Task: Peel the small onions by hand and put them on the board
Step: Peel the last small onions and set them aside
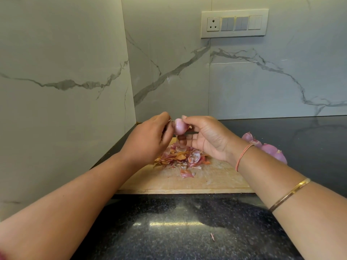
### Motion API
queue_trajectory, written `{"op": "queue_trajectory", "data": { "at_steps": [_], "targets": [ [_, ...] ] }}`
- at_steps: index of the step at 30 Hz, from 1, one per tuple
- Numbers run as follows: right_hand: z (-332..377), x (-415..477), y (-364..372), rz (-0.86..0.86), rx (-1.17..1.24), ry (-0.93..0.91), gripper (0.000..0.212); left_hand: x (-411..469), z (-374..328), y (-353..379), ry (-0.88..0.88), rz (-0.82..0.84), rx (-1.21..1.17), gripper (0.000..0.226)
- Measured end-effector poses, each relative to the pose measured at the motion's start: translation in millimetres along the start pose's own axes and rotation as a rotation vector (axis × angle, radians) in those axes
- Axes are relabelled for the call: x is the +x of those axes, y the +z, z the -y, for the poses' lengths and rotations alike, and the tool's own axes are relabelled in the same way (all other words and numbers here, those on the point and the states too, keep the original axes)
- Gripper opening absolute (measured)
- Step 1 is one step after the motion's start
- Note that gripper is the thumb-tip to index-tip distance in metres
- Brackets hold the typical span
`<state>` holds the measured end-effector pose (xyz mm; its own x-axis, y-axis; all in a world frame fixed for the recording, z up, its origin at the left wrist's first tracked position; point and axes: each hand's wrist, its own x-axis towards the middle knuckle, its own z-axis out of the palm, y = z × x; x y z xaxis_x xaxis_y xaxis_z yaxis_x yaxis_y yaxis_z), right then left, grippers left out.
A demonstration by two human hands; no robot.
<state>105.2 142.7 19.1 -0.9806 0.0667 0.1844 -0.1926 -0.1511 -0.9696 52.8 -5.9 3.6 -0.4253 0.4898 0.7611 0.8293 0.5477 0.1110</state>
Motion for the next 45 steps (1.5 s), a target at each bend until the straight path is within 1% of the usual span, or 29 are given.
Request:
{"op": "queue_trajectory", "data": {
  "at_steps": [2,3,4,6,7,11,17,19,22,24,27,30,35,38,41,45],
  "targets": [
    [-2,1,-1,0.030,-0.065,-0.021,0.015,0,0,1,0.000,0.003,-0.057,0.022],
    [-2,1,-1,0.038,-0.082,-0.033,0.012,0,-1,2,-0.027,0.005,-0.120,0.022],
    [-3,1,-1,0.043,-0.081,-0.040,0.008,0,-2,3,-0.085,0.006,-0.203,0.023],
    [-2,2,-1,0.042,-0.066,-0.043,0.011,2,-1,5,-0.246,-0.003,-0.356,0.025],
    [-1,2,-1,0.043,-0.060,-0.045,0.013,3,0,5,-0.305,-0.012,-0.392,0.026],
    [-1,2,-1,0.065,-0.071,-0.057,0.018,5,4,3,-0.402,-0.042,-0.381,0.027],
    [0,2,-3,0.074,-0.046,-0.057,0.020,8,12,3,-0.509,-0.066,-0.297,0.013],
    [1,2,-4,0.071,-0.028,-0.062,0.019,8,15,1,-0.535,-0.069,-0.350,0.004],
    [1,2,-5,0.052,-0.038,-0.068,0.013,8,16,0,-0.514,-0.069,-0.437,0.015],
    [0,2,-5,0.032,-0.042,-0.063,0.014,8,12,1,-0.490,-0.067,-0.491,0.021],
    [-1,3,-4,0.001,-0.031,-0.047,0.023,7,5,2,-0.439,0.001,-0.620,0.018],
    [0,3,-4,-0.003,-0.024,-0.039,0.023,6,1,1,-0.362,0.052,-0.687,0.013],
    [-1,4,-4,-0.010,-0.066,-0.029,0.033,7,0,-1,-0.373,0.015,-0.728,0.008],
    [-2,4,-4,-0.008,-0.074,-0.016,0.028,7,0,0,-0.398,0.023,-0.697,0.008],
    [-3,3,-4,0.000,-0.079,-0.023,0.024,7,0,2,-0.403,0.049,-0.618,0.008],
    [1,-1,-3,0.015,-0.104,-0.050,0.018,7,4,3,-0.442,0.042,-0.512,0.006]
  ]
}}
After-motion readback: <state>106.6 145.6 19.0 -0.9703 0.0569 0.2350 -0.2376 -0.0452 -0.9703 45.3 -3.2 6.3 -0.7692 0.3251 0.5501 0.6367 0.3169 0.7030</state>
